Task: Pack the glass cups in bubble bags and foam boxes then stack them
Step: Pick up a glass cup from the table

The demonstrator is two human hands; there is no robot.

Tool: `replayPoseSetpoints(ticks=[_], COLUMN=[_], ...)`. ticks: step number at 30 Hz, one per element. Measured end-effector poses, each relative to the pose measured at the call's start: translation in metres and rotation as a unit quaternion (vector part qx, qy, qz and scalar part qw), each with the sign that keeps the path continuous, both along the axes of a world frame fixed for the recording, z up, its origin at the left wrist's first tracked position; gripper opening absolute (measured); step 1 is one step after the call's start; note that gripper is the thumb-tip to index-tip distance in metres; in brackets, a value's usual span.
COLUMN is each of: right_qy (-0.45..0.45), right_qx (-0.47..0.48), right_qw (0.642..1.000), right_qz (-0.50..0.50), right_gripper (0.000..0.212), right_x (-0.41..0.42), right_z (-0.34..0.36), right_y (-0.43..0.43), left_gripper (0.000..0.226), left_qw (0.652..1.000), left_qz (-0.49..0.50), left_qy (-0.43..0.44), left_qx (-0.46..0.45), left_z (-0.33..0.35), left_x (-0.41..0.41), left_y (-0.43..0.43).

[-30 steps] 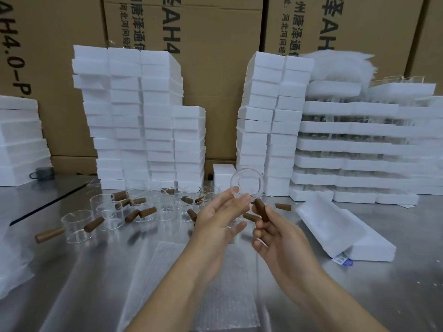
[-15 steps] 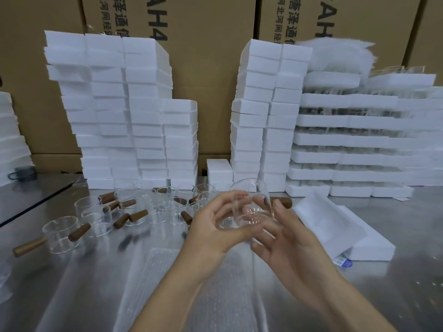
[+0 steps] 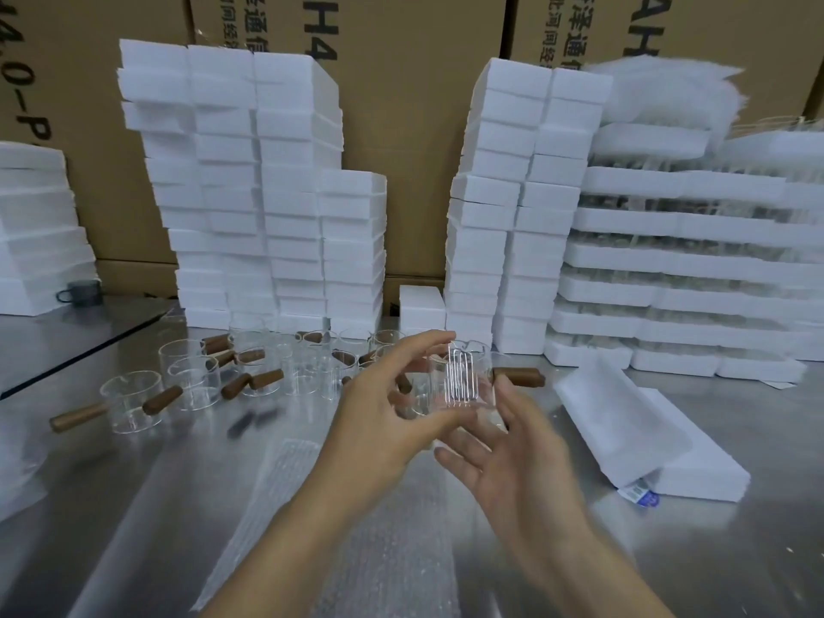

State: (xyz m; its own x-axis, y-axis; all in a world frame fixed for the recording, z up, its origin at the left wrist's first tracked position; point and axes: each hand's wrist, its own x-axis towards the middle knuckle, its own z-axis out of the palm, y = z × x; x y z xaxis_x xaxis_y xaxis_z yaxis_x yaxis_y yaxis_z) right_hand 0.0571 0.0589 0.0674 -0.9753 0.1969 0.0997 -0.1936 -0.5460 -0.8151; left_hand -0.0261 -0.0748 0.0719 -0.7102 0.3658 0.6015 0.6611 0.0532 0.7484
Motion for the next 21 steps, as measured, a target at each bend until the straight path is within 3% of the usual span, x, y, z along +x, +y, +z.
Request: replayPoseSetpoints(ticks=[3,6,8,12,17,19,21], right_qy=[-0.003,0.012,0.018,0.032,0.041,0.031,0.033], right_qx=[-0.077,-0.086,-0.059,-0.035,-0.132,-0.118,-0.081], right_qw=[0.997,0.996,0.998,0.997,0.990,0.993,0.995], right_qz=[0.022,0.005,-0.031,-0.066,0.012,0.008,-0.038], right_gripper=[0.054,0.017,0.009,0.060,0.036,0.030,0.045], right_x=[-0.006,-0.009,-0.009,-0.007,-0.002,-0.002,-0.006], right_z=[-0.007,-0.010,-0.010,-0.011,-0.003,-0.002,-0.004], right_y=[-0.002,-0.007,-0.008,-0.010,-0.005,-0.002,-0.001], left_gripper=[0.065,0.066,0.069,0.059,0.057,0.057,0.061], left_qw=[1.000,1.000,0.999,0.997,0.999,0.999,0.999], left_qz=[-0.001,0.018,0.030,0.036,0.018,0.017,0.020], left_qy=[-0.007,0.005,0.024,0.047,0.028,0.021,0.017], left_qx=[-0.002,-0.020,-0.035,-0.047,-0.023,-0.024,-0.026], left_z=[-0.002,-0.003,-0.003,-0.002,-0.002,-0.002,-0.003], left_x=[-0.002,-0.003,-0.002,0.001,-0.004,-0.005,-0.006], left_y=[-0.002,-0.002,-0.002,-0.004,-0.004,-0.004,-0.003])
